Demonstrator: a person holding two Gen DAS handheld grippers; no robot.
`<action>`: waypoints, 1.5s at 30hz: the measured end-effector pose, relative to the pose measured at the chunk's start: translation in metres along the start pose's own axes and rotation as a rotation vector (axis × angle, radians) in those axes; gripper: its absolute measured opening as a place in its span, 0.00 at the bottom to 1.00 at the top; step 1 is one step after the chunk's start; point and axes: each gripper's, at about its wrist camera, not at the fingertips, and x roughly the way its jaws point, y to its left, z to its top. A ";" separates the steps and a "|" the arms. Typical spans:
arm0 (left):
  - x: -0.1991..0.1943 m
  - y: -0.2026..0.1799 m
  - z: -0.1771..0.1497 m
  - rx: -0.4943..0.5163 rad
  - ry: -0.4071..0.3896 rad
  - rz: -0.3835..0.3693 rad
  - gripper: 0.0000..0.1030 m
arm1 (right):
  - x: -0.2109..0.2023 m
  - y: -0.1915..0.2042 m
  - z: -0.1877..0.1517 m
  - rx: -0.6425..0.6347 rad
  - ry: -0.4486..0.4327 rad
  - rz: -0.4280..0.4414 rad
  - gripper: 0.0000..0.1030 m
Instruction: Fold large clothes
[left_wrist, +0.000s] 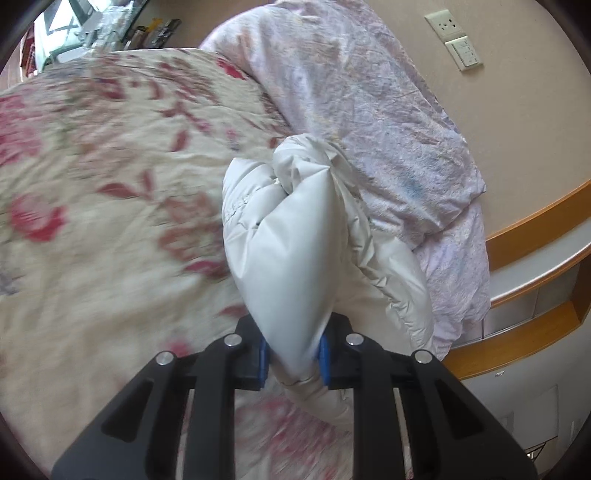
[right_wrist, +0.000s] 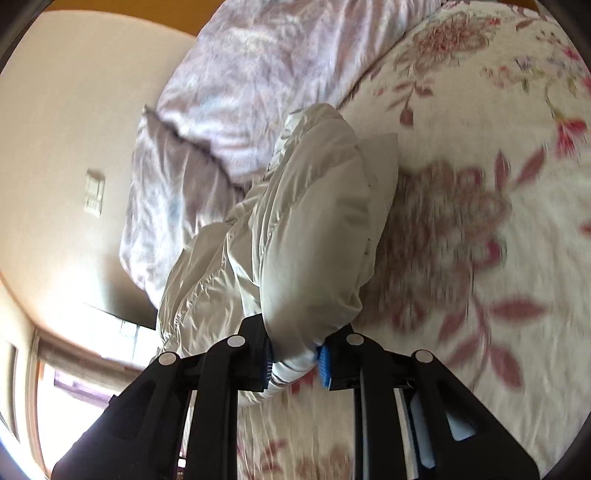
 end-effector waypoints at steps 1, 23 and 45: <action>-0.006 0.005 -0.003 0.004 0.002 0.005 0.20 | -0.001 -0.001 -0.006 0.001 0.009 0.003 0.19; -0.040 0.029 -0.030 0.115 -0.025 0.081 0.71 | -0.003 0.106 -0.049 -0.510 -0.208 -0.369 0.54; -0.008 0.025 -0.020 0.092 -0.007 0.076 0.75 | 0.122 0.152 -0.117 -0.754 0.027 -0.403 0.57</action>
